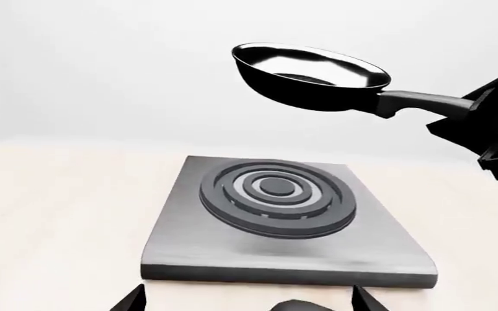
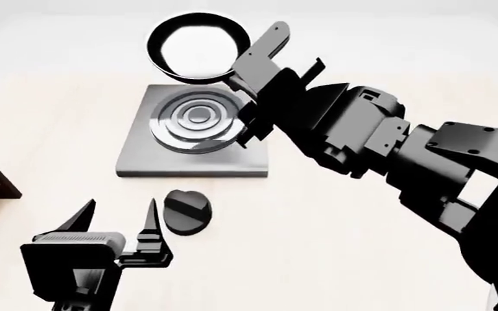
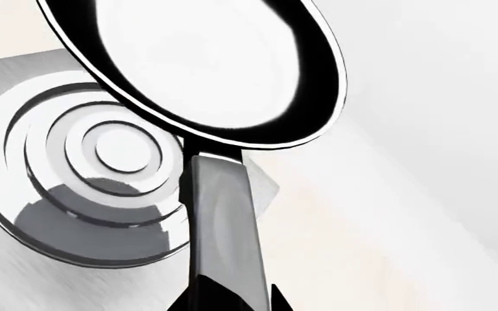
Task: Turn on the stove and put the frying pan on it.
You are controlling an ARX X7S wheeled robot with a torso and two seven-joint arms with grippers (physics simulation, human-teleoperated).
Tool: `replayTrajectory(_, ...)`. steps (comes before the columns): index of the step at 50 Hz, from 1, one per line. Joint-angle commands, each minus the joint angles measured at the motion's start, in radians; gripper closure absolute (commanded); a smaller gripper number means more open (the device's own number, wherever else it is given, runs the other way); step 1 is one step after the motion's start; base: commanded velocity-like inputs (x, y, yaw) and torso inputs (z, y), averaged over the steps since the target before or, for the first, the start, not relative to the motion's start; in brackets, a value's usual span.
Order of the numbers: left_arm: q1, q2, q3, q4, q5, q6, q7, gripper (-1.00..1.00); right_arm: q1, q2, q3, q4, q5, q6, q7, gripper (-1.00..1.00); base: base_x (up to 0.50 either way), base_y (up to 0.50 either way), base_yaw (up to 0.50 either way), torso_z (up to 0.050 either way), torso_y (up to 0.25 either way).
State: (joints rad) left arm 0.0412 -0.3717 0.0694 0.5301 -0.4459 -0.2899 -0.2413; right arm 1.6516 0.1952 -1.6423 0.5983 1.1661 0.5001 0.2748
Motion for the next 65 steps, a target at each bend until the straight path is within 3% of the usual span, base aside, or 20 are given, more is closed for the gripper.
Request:
replayTrajectory(1, 0.003, -0.004, 0.003, -0.004, 0.001, 0.013, 0.003, -1.00, 0.004, -0.027, 0.053, 0.018, -0.112, -0.007, 0.018, 1.00, 0.00, 0.00, 0.00, 0.000, -0.250)
replayTrajectory(13, -0.002, -0.005, 0.003, -0.006, -0.005, 0.001, -0.007, -1.00, -0.016, -0.072, 0.066, 0.095, -0.117, -0.027, 0.014, 1.00, 0.00, 0.00, 0.00, 0.000, -0.240)
replayTrajectory(34, 0.009, -0.008, -0.011, -0.015, -0.040, 0.009, -0.002, -1.00, -0.059, -0.179, 0.090, 0.234, -0.119, -0.066, -0.009, 1.00, 0.00, 0.00, 0.00, 0.000, 0.001)
replayTrajectory(65, 0.004, -0.016, -0.022, -0.020, -0.063, 0.004, -0.015, -1.00, -0.135, -0.194, 0.086, 0.237, -0.198, -0.053, -0.038, 1.00, 0.00, 0.00, 0.00, 0.000, 0.001)
